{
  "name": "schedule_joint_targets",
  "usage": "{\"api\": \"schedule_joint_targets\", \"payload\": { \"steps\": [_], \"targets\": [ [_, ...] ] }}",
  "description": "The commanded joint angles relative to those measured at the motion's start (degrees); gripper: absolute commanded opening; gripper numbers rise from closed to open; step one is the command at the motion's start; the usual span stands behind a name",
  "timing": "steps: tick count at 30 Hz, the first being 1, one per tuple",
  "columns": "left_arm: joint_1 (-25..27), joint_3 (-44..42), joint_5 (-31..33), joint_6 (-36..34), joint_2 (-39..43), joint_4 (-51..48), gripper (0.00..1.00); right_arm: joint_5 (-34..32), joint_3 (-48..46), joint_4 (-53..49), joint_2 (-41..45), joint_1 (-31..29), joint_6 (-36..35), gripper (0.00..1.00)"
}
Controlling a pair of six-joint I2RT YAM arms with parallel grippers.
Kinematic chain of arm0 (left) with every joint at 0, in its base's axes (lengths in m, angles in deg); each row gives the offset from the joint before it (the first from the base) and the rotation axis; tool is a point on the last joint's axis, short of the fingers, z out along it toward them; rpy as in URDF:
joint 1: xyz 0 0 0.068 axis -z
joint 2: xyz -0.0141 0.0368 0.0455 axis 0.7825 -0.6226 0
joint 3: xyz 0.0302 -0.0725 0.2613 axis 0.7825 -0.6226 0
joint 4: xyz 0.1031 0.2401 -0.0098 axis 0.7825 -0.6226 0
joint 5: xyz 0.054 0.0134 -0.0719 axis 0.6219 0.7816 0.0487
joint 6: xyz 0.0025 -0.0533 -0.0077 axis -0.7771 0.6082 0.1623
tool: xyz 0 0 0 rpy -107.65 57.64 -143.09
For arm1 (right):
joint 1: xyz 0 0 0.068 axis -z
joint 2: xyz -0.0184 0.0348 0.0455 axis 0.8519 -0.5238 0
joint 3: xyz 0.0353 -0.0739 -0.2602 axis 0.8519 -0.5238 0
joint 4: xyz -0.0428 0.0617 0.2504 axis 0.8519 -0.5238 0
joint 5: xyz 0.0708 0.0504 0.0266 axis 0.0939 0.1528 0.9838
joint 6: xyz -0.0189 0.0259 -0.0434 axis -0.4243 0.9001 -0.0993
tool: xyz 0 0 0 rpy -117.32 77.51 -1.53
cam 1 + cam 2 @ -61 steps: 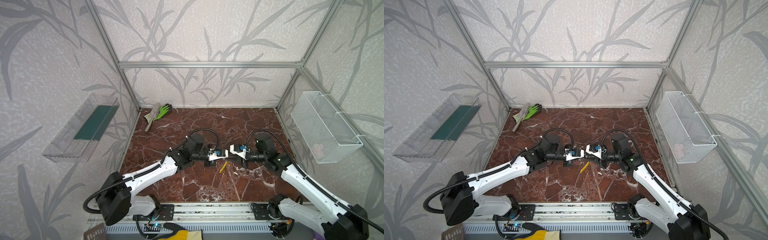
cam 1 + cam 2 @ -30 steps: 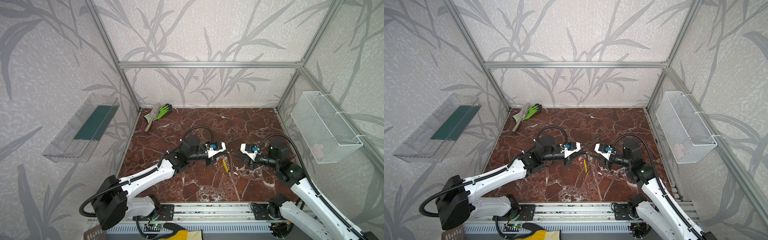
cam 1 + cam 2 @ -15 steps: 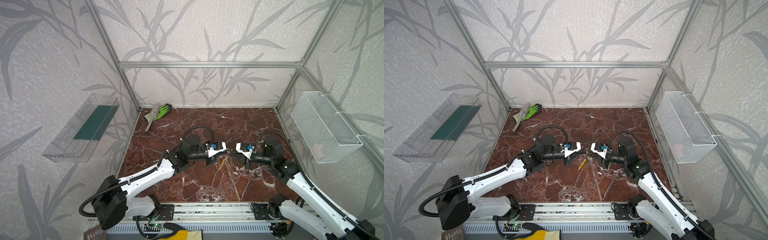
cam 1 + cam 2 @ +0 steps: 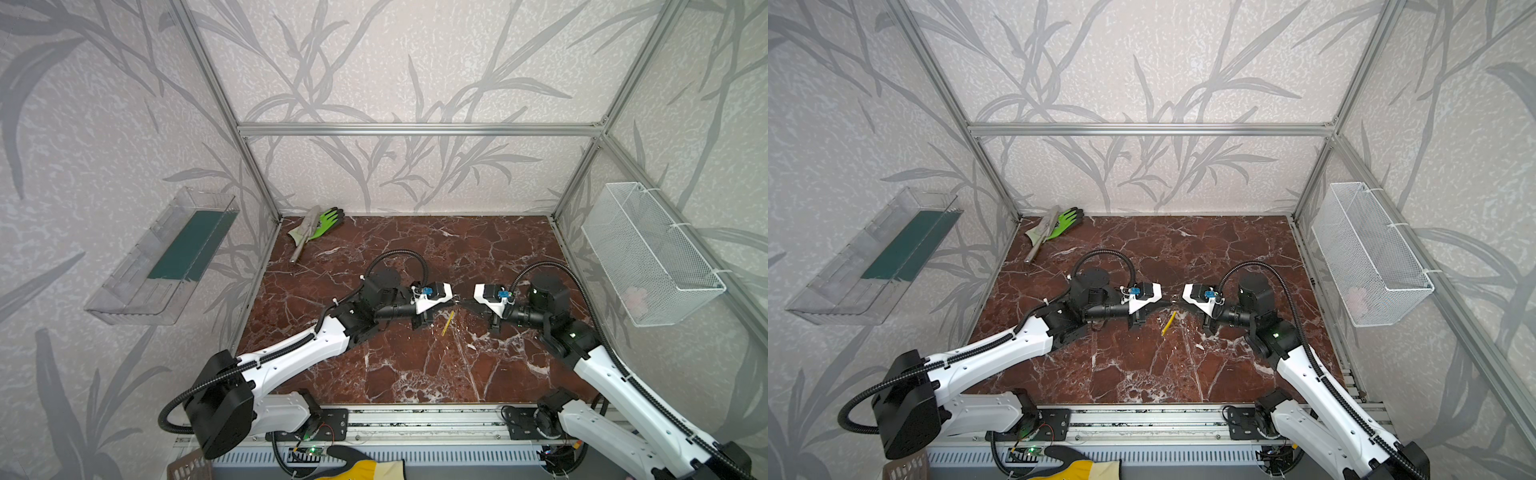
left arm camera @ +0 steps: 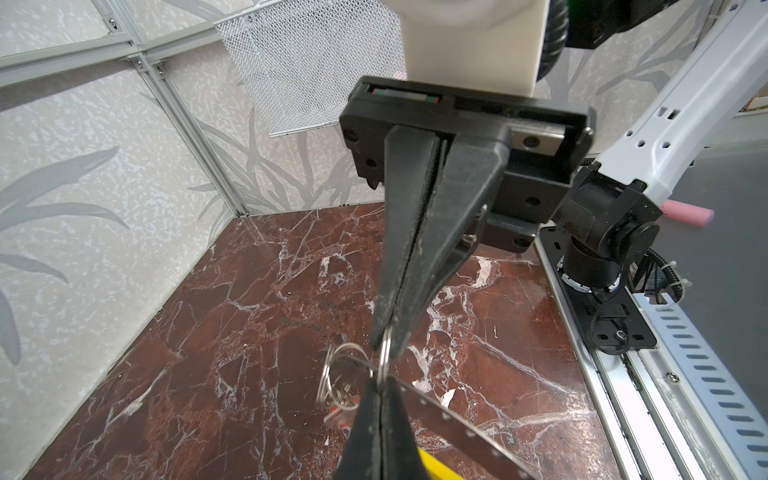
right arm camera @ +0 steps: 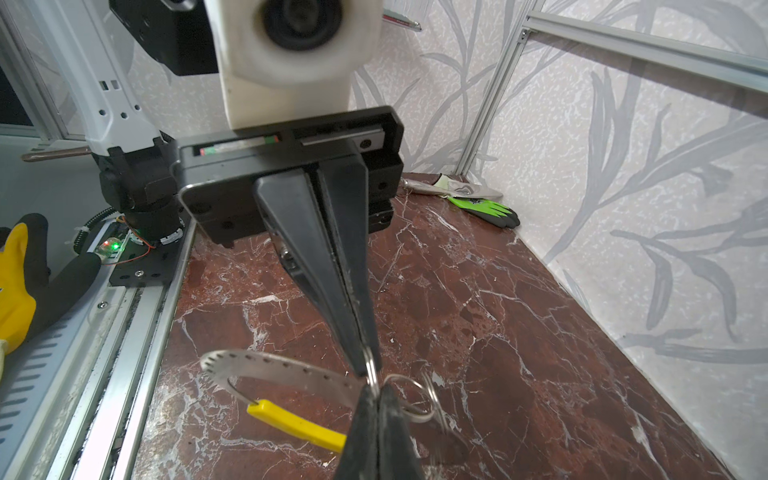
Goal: Put the keys on the keyring
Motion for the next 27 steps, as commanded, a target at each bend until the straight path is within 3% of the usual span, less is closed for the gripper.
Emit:
{"api": "schedule_joint_targets", "payload": {
  "steps": [1, 4, 6, 9, 16, 27],
  "targets": [
    [-0.1, 2.4, 0.0, -1.8, -0.5, -1.0, 0.01, 0.3, 0.8, -0.8, 0.8, -0.2, -0.3, 0.00],
    [-0.1, 3.4, 3.4, -4.2, -0.2, -3.7, 0.28, -2.5, 3.5, -8.2, 1.1, -0.2, -2.7, 0.00],
    [0.0, 4.3, 5.9, -6.4, 0.3, -6.1, 0.34, -4.3, 6.2, -14.8, 0.7, -0.3, -5.2, 0.00],
    [-0.1, 6.2, 7.2, -10.3, 0.8, -10.5, 0.35, -7.7, 9.9, -22.7, -0.4, -0.3, -7.1, 0.00],
    [0.6, 7.8, 5.0, -9.8, 0.8, -10.4, 0.35, -12.9, 16.7, -33.2, -3.6, -1.4, -7.2, 0.00],
    [2.5, 8.4, 2.5, -7.2, -2.2, -6.4, 0.35, -18.4, 22.6, -38.6, -7.8, -5.3, -6.2, 0.00]
  ]
}}
